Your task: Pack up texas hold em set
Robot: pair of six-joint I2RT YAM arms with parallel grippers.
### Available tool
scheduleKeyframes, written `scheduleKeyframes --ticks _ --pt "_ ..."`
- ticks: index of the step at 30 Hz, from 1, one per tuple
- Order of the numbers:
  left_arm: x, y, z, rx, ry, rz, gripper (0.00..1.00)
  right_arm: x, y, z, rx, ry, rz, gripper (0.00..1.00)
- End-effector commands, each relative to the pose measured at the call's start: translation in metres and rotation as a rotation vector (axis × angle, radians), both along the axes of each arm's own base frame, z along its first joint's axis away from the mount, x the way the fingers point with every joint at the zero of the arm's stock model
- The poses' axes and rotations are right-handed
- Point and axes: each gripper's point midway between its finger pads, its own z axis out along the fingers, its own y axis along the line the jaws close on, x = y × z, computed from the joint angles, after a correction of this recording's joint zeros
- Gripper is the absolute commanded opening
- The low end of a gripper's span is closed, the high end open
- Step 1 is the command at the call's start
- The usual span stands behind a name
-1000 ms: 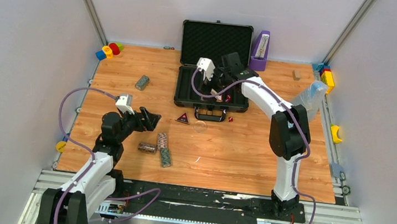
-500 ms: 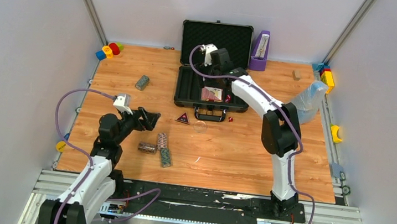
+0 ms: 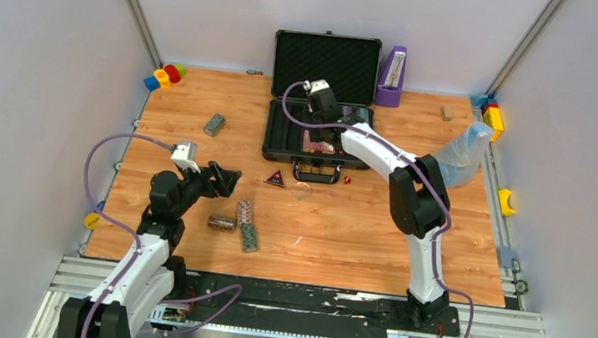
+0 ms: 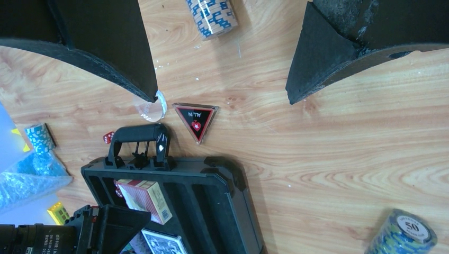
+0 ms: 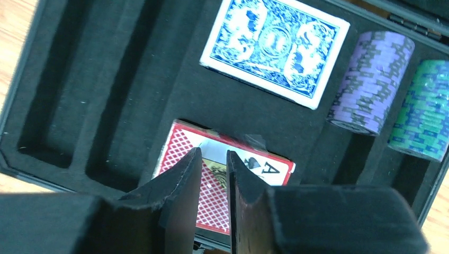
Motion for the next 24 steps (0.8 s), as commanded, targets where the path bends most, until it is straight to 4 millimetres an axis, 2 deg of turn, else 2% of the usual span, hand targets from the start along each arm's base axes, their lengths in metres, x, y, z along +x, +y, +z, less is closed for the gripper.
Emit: scheduleKeyframes --ticks 1,5,8,12,15,17,19,24 --pt "0.005 0.000 0.009 0.011 -0.038 -0.007 1.00 -0.001 -0.012 0.007 0.000 -0.018 -0.064 0.24" --pt "0.004 0.000 0.010 0.011 -0.042 -0.007 1.00 -0.004 -0.011 0.004 0.010 -0.003 -0.067 0.27" --pt "0.003 0.000 0.010 0.010 -0.048 -0.005 1.00 -0.002 -0.004 0.021 0.036 -0.025 -0.057 0.31" --pt "0.003 0.002 0.011 0.009 -0.051 0.005 1.00 -0.006 0.017 0.043 0.097 -0.042 -0.019 0.31" --pt "0.004 0.004 0.008 0.012 -0.037 0.018 1.00 -0.013 0.037 0.048 0.126 -0.042 0.023 0.31" --pt "0.004 0.003 0.008 0.011 -0.037 0.015 1.00 -0.014 0.045 0.043 0.109 -0.043 0.036 0.32" --pt "0.003 0.003 0.009 0.010 -0.039 0.013 1.00 -0.012 0.045 0.032 0.071 -0.042 0.016 0.32" --pt "0.002 0.002 0.010 0.006 -0.043 0.008 1.00 -0.009 0.015 0.007 -0.041 -0.043 -0.113 0.25"
